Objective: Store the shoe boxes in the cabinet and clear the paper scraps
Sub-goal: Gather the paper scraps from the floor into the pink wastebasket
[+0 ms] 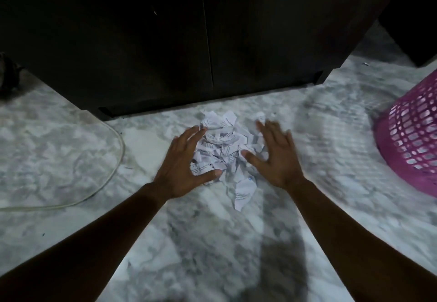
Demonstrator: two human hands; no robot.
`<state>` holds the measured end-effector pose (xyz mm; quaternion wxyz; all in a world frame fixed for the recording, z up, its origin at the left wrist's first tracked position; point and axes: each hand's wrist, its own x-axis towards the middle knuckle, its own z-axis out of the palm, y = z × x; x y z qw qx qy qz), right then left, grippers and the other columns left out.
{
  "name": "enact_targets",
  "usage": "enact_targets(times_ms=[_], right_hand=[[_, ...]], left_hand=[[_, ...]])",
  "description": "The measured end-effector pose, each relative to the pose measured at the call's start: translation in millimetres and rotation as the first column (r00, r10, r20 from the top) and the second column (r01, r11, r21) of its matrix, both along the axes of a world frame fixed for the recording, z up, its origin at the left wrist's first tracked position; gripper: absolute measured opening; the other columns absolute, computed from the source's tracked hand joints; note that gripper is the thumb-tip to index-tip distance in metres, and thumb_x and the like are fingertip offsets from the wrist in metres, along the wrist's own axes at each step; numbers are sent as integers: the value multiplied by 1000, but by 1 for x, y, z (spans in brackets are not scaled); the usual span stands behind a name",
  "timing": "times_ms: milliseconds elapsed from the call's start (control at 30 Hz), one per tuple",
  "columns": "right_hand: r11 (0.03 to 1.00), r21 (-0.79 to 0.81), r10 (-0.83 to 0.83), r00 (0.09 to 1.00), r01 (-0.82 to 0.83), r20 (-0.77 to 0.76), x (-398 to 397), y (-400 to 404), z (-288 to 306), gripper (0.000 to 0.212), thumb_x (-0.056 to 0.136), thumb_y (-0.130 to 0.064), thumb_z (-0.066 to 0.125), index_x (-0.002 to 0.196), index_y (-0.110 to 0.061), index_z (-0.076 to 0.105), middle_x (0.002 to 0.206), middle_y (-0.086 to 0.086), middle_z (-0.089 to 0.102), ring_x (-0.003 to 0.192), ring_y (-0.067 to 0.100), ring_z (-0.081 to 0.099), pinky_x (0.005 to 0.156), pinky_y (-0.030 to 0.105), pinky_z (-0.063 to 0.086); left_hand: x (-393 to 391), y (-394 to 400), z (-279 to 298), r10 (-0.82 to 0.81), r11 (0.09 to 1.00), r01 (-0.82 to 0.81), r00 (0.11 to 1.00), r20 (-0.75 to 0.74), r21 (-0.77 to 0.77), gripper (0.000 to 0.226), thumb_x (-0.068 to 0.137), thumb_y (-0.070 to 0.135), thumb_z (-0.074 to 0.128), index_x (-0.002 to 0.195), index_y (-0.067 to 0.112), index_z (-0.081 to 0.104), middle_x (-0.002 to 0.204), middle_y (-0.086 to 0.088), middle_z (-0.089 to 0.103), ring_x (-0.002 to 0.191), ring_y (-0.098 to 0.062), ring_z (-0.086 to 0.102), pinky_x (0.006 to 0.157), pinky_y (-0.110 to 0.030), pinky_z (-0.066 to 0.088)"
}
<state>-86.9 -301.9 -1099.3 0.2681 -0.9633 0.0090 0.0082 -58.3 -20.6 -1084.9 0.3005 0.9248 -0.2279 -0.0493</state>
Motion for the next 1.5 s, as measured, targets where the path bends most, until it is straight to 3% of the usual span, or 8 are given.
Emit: enact_targets(times_ms=[267, 567, 700, 900, 1067, 1200, 1367, 1500], right_hand=[[971, 56, 232, 972, -234, 45, -31, 2, 29, 143, 57, -93, 70, 166, -33, 0, 175, -1, -13, 162, 22, -11, 129, 60, 3], [864, -91, 487, 868, -495, -99, 1, 6, 33, 160, 40, -98, 73, 164, -40, -11, 169, 5, -33, 156, 36, -30, 124, 70, -3], [797, -125, 572, 805, -591, -160, 28, 5, 33, 162, 37, -97, 74, 162, -43, -15, 167, 3, -39, 153, 33, -36, 124, 68, -8], [756, -110, 625, 761, -646, -175, 51, 24, 26, 162, 39, -96, 74, 160, -43, -20, 167, 5, -38, 154, 38, -32, 125, 60, -16], [854, -83, 519, 852, -514, 65, 41, 50, 3, 143, 55, -97, 65, 166, -26, 10, 172, 10, 19, 161, 30, 9, 129, 55, 11], [911, 51, 382, 883, -410, 273, 37, 65, -14, 111, 62, -71, 79, 149, -9, 51, 140, 8, 57, 137, 34, 47, 116, 48, 37], [936, -83, 346, 850, -342, 398, 38, 75, -20, 43, 85, -38, 62, 116, -9, 71, 110, 2, 70, 103, 31, 64, 97, 44, 45], [948, -82, 311, 837, -307, 451, 37, 79, -16, 23, 85, -17, 51, 97, -9, 68, 90, 2, 66, 84, 27, 62, 87, 43, 47]], left_hand=[[22, -1, 4, 205, 974, -195, 976, 76, -119, 81, 91, 62, 57, 156, 20, 33, 159, -3, 34, 147, -19, 34, 118, -46, 37], [58, 19, 31, -311, 889, 358, 930, -196, 286, 146, 46, 94, 70, 159, 46, -10, 166, 7, -32, 157, -21, -23, 126, -58, 15], [64, 41, 41, -405, 767, 465, 885, -228, 443, 159, 38, 94, 73, 158, 43, -16, 163, 0, -39, 153, -25, -32, 127, -56, 5], [63, 6, 15, -422, 795, 433, 898, -124, 424, 162, 41, 98, 68, 161, 29, -16, 167, -7, -31, 154, -22, -30, 127, -54, -6], [55, -11, -3, -224, 962, 219, 975, 9, 165, 142, 55, 81, 78, 163, 18, 11, 170, -1, 15, 159, -14, 5, 129, -49, 11], [46, -23, -17, -48, 994, 51, 998, 29, -99, 112, 62, 53, 86, 154, 13, 36, 145, -1, 48, 133, -19, 45, 114, -42, 38], [28, -52, -14, 135, 984, -123, 987, 88, -127, 52, 73, 44, 64, 118, 17, 67, 109, 6, 54, 104, -22, 49, 92, -44, 47], [11, -72, -11, 277, 947, -262, 959, 59, -183, 27, 75, 34, 44, 89, 20, 63, 94, 5, 51, 90, -23, 52, 81, -41, 48]])
